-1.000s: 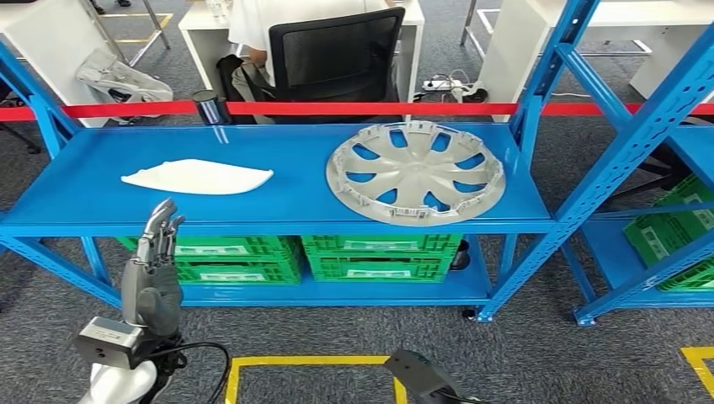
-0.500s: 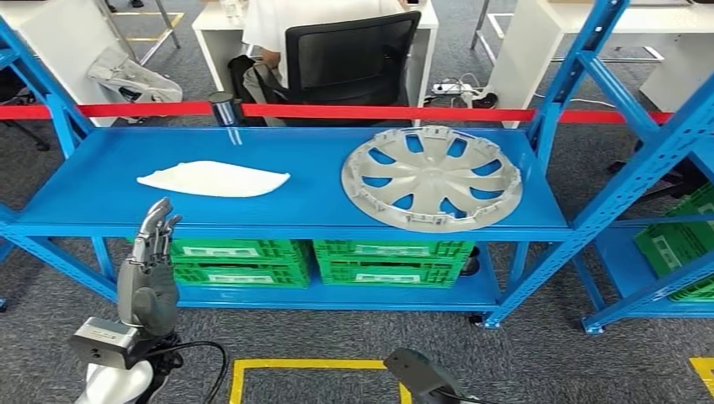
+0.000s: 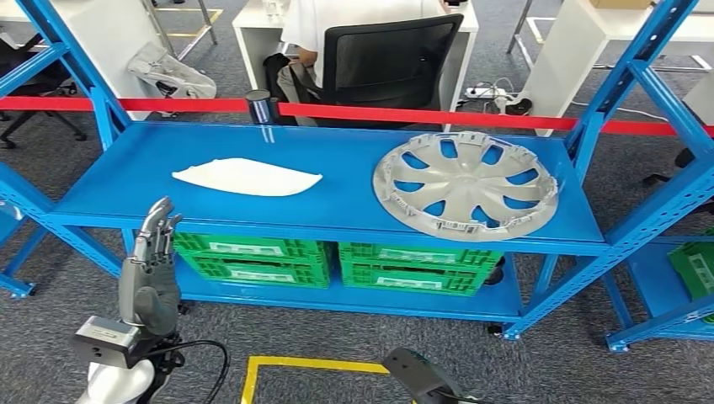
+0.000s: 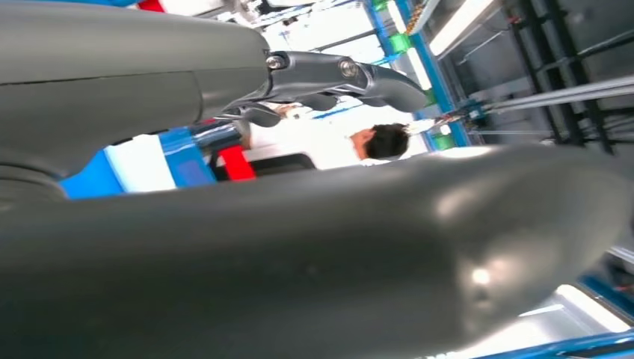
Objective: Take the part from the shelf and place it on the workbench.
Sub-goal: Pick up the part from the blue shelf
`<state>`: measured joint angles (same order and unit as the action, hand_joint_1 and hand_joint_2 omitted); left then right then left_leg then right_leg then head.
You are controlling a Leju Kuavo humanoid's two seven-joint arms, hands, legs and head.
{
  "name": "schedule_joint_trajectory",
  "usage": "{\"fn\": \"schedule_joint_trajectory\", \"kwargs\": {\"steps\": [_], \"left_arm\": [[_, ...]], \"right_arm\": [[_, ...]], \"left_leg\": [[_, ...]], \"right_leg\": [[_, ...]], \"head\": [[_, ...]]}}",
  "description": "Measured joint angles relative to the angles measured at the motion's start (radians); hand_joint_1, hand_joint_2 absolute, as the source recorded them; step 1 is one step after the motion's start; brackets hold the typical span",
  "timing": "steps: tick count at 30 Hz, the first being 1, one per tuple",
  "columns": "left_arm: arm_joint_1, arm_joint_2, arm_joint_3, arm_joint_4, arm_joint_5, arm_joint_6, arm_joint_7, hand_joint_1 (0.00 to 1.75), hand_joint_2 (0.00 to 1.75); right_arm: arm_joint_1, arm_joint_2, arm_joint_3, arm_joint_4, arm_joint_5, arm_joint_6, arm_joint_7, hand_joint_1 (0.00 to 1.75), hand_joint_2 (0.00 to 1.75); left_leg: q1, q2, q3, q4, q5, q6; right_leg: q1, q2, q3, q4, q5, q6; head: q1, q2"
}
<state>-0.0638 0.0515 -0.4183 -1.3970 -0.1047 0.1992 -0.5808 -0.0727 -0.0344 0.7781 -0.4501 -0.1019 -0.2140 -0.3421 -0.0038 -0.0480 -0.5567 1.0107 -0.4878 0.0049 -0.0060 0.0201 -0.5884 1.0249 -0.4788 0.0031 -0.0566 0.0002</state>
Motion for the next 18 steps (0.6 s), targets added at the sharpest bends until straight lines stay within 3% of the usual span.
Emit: {"fn": "schedule_joint_trajectory", "kwargs": {"steps": [2,4,7,8,9,10,13,15,18], "left_arm": [[0.0,0.0,0.0,0.0,-0.002,-0.003,-0.001,0.0,0.0],[-0.002,0.001,0.0,0.0,-0.002,-0.005,-0.005,0.0,0.0],[-0.002,0.001,0.0,0.002,-0.002,-0.008,-0.009,0.0,0.0],[-0.001,0.001,0.0,0.002,-0.002,-0.01,-0.01,0.0,0.0],[0.001,0.001,0.0,0.003,-0.002,-0.012,-0.011,0.0,0.0],[0.001,0.002,0.0,0.003,-0.002,-0.014,-0.012,0.0,0.0],[0.001,0.003,0.0,0.003,-0.002,-0.02,-0.016,0.0,0.0],[0.002,0.002,0.0,0.003,-0.003,-0.022,-0.018,0.0,0.0],[0.003,0.002,0.0,0.003,-0.004,-0.024,-0.019,0.0,0.0]], "right_arm": [[-0.001,0.0,0.0,0.0,0.0,0.0,0.0,0.0,0.0],[-0.002,0.0,0.0,-0.001,0.0,0.0,-0.001,0.0,0.0],[0.0,0.0,0.0,-0.001,-0.001,0.0,-0.002,0.0,0.0],[0.001,0.0,0.0,-0.001,-0.002,0.0,-0.002,0.0,0.0],[0.002,0.0,0.0,-0.001,-0.004,0.001,-0.004,0.0,0.0],[0.002,0.0,0.0,-0.001,-0.007,0.002,-0.006,0.0,0.0],[0.002,0.0,0.0,-0.001,-0.017,0.008,-0.016,0.0,0.0],[0.002,0.0,0.0,-0.001,-0.022,0.012,-0.02,0.0,0.0],[0.004,0.0,0.0,-0.001,-0.024,0.018,-0.022,0.0,0.0]], "left_leg": [[0.002,-0.001,0.001,-0.001,-0.002,-0.012],[0.003,0.014,-0.014,0.036,-0.027,-0.024],[0.009,0.035,-0.103,0.217,-0.115,-0.04],[0.011,0.037,-0.131,0.267,-0.129,-0.044],[0.013,0.038,-0.142,0.283,-0.124,-0.046],[0.015,0.04,-0.133,0.259,-0.099,-0.047],[0.015,0.051,-0.037,0.057,0.0,-0.041],[0.013,0.054,-0.009,-0.005,0.015,-0.031],[0.012,0.049,-0.008,-0.008,0.018,-0.022]], "right_leg": [[0.0,-0.007,0.002,-0.005,0.003,-0.01],[-0.004,-0.014,0.009,-0.012,0.005,-0.021],[-0.006,-0.026,0.013,-0.015,0.002,-0.029],[-0.006,-0.029,0.014,-0.015,0.0,-0.029],[-0.006,-0.032,0.015,-0.015,-0.001,-0.028],[-0.007,-0.033,0.017,-0.015,-0.002,-0.027],[-0.007,-0.034,0.027,-0.013,-0.009,-0.015],[-0.003,-0.033,0.028,-0.011,-0.013,-0.012],[0.001,-0.034,0.029,-0.013,-0.012,-0.021]], "head": [[0.0,0.0],[-0.001,0.0],[-0.002,0.0],[-0.002,0.0],[-0.002,0.0],[-0.002,0.0],[-0.002,0.0],[-0.001,0.0],[0.0,0.0]]}}
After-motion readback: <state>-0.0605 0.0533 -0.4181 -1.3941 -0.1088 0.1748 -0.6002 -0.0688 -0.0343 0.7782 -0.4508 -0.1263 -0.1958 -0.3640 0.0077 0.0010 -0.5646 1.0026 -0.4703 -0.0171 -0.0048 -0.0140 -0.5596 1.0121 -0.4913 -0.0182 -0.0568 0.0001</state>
